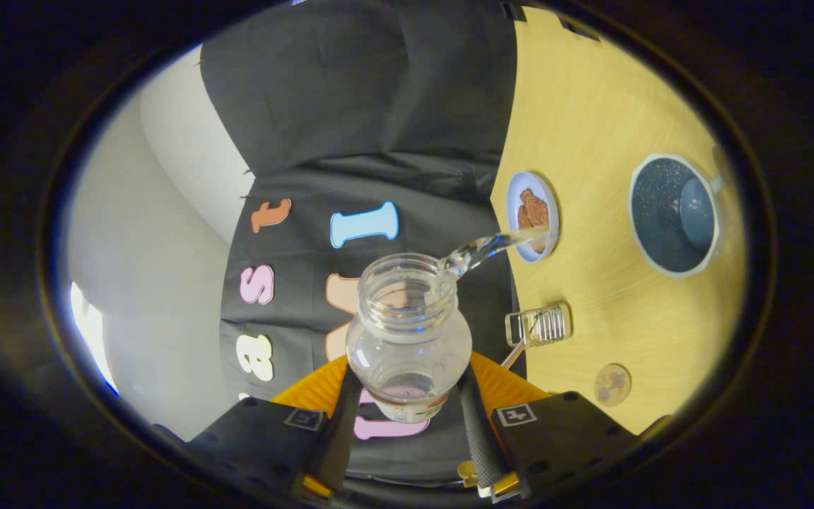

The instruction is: Take the bottle from table, then pour the juice into the cup, finally place the bottle on the coaster

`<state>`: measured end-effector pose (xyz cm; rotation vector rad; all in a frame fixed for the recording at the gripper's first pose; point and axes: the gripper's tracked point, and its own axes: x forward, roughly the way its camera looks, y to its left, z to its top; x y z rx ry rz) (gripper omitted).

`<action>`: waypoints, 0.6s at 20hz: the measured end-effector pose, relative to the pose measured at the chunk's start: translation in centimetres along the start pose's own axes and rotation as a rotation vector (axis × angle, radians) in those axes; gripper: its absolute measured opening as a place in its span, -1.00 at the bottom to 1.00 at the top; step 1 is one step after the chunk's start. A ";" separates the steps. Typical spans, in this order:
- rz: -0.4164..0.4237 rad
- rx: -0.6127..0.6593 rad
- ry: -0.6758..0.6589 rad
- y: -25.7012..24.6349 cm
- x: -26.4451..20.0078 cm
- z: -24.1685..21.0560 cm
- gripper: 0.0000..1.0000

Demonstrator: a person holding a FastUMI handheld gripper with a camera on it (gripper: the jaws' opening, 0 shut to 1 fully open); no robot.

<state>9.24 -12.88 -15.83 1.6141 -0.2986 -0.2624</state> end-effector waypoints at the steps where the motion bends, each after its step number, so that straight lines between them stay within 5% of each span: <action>1: 0.002 0.005 -0.002 0.1 0.0 0.1 0.46; 12: 0.008 0.041 -0.021 0.3 0.8 -0.2 0.46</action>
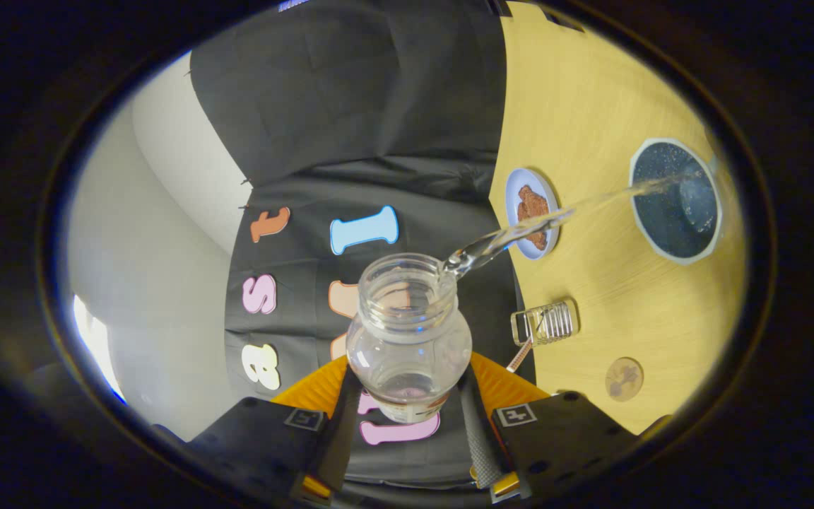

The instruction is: Take the bottle from table, then pour the juice into the cup, finally place the bottle on the coaster

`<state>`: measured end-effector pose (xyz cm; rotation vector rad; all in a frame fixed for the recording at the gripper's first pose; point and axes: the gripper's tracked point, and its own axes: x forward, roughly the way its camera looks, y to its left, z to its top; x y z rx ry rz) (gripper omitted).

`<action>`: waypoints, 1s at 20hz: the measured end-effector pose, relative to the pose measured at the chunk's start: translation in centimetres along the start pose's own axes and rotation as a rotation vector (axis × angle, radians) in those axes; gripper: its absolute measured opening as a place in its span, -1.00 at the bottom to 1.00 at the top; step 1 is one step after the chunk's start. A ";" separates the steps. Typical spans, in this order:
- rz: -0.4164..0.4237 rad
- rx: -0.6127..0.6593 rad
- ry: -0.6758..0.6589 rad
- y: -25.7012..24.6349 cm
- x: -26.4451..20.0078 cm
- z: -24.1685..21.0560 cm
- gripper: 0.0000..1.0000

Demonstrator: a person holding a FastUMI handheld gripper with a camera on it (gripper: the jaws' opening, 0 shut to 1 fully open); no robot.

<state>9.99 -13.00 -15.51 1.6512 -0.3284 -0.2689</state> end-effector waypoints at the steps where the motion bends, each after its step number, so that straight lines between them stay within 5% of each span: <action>1: 0.001 0.005 -0.002 0.0 0.0 0.0 0.46; 20: 0.016 0.069 -0.014 0.9 1.0 0.1 0.46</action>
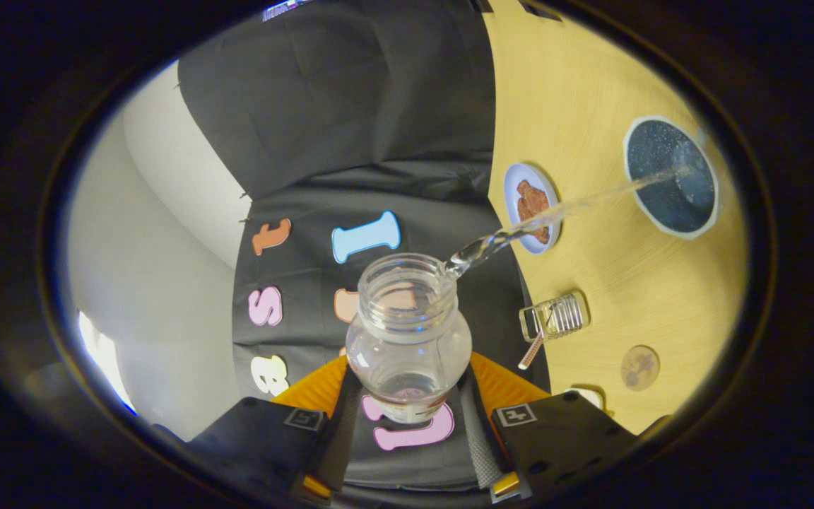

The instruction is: Take the bottle from table, then pour the juice into the cup, finally place the bottle on the coaster

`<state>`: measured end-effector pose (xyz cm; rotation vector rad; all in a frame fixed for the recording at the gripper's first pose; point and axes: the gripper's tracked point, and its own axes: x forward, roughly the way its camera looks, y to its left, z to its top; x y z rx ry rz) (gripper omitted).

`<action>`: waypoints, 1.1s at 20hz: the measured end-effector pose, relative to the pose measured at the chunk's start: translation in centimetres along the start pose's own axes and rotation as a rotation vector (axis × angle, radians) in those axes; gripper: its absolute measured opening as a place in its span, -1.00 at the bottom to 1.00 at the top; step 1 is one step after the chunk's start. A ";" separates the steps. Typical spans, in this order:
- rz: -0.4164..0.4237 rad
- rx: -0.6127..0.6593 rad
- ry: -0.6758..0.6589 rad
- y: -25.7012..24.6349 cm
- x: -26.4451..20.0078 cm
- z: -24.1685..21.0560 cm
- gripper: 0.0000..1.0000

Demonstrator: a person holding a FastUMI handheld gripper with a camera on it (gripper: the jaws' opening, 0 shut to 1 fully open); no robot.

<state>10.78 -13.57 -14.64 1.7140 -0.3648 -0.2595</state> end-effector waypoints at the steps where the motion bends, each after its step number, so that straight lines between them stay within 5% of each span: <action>1: 0.001 0.002 -0.002 0.2 0.0 -0.1 0.46; 22: 0.043 0.120 -0.035 0.9 0.8 0.2 0.46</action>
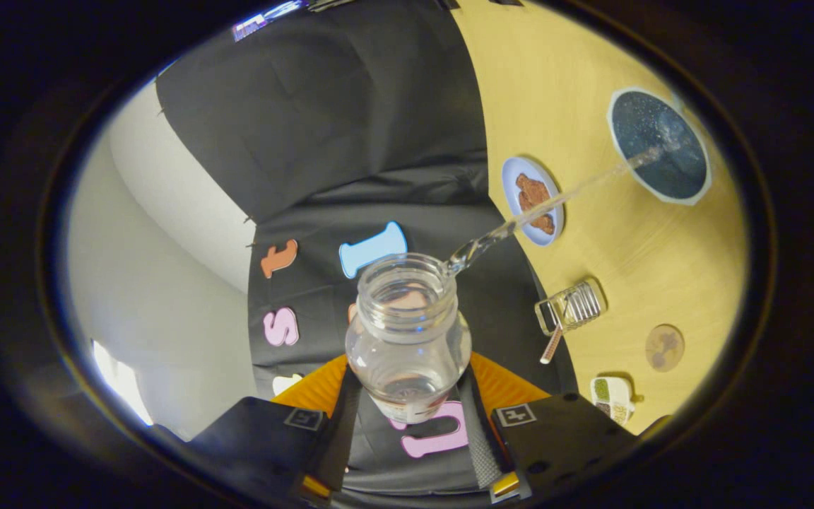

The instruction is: Take the bottle from table, then pour the juice into the cup, finally place the bottle on the coaster

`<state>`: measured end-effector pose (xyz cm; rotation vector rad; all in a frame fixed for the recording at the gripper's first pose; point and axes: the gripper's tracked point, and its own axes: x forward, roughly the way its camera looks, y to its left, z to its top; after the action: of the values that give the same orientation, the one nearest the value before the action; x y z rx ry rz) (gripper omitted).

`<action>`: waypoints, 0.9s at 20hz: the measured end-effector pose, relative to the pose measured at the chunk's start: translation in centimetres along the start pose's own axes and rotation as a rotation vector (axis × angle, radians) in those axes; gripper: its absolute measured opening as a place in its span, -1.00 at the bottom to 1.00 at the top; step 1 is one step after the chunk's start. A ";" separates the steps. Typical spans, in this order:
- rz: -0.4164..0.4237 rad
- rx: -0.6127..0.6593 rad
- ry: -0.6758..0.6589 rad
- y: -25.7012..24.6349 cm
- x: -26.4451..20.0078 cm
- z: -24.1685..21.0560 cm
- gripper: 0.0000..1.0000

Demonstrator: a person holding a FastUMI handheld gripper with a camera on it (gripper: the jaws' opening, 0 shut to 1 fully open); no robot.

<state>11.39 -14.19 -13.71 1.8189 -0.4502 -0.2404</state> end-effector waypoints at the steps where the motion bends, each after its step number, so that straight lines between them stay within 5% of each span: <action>1: 0.002 0.005 -0.002 0.0 0.0 0.0 0.46; 18: 0.053 0.094 -0.049 1.4 0.5 0.4 0.46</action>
<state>11.42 -15.13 -12.43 1.8935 -0.5511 -0.2305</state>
